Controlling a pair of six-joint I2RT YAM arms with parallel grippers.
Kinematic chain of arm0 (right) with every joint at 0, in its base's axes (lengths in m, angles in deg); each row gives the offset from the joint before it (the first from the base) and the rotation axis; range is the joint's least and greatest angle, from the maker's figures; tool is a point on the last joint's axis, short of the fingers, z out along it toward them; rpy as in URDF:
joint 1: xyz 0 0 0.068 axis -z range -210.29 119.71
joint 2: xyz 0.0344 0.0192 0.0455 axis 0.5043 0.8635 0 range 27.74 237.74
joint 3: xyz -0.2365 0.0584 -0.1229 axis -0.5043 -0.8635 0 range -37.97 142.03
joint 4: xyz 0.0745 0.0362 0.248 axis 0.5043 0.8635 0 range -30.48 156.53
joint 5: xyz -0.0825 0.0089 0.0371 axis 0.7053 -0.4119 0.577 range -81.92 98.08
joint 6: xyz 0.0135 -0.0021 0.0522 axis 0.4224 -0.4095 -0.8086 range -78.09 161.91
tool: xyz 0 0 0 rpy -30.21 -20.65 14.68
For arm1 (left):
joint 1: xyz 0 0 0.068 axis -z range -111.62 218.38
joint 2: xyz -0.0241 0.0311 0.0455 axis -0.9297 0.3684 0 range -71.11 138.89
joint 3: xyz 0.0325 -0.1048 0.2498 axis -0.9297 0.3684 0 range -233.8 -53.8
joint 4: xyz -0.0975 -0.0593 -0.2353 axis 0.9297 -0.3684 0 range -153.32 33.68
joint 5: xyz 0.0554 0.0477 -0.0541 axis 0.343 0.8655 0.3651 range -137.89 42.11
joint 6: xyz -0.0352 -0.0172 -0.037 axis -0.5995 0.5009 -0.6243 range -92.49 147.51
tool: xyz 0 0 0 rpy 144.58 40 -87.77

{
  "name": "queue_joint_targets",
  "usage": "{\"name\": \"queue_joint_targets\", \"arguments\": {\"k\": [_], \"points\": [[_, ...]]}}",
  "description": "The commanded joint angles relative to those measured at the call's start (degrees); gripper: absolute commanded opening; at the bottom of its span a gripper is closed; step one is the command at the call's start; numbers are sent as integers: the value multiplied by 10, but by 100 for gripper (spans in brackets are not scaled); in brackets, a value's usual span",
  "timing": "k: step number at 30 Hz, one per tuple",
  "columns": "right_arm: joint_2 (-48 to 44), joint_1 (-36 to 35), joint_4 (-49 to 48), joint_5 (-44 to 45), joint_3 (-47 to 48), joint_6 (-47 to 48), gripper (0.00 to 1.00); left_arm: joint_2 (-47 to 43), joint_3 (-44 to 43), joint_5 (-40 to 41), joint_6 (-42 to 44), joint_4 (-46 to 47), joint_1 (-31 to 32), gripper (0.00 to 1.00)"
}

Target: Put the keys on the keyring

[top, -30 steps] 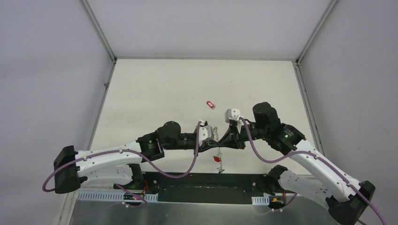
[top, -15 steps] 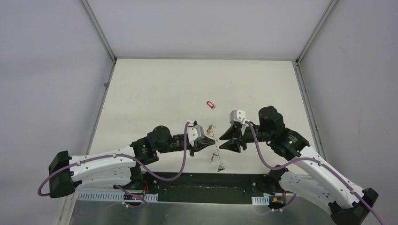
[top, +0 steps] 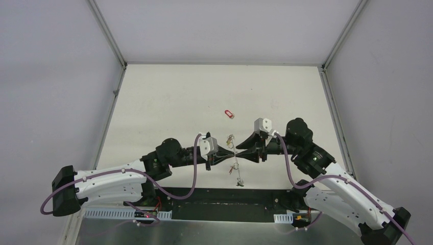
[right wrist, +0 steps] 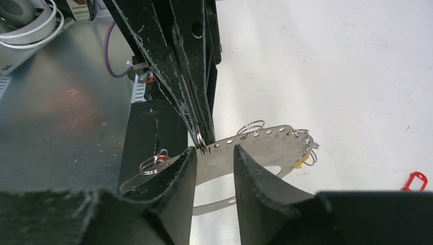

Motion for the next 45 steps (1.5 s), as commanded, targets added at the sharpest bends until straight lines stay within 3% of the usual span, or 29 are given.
{"name": "queue_joint_targets", "arguments": {"k": [1,3,7,12,16,20,25,31,39,45], "points": [[2,-3,-83,-22,-4,-33,34,-2,0,-19,-5,65,3,0],[5,-3,-94,-33,-5,-36,27,2,0,-22,-7,68,3,0],[14,-3,-89,-53,-2,-32,0,5,-2,-22,-8,69,3,0],[11,-3,-61,-48,7,-21,0,-1,-5,-15,-2,51,3,0],[16,-3,17,-39,38,20,0,-11,-22,3,-2,-20,3,22],[48,-3,151,-33,98,92,0,-16,-48,21,3,-101,3,35],[99,-5,304,-1,179,164,0,-2,-72,25,0,-156,3,35],[149,-21,416,51,244,196,0,34,-95,14,-7,-154,3,35],[193,-72,469,117,280,198,0,77,-111,-22,-7,-107,3,33],[191,-84,434,110,274,173,0,98,-114,-41,-10,-97,7,31]]}}
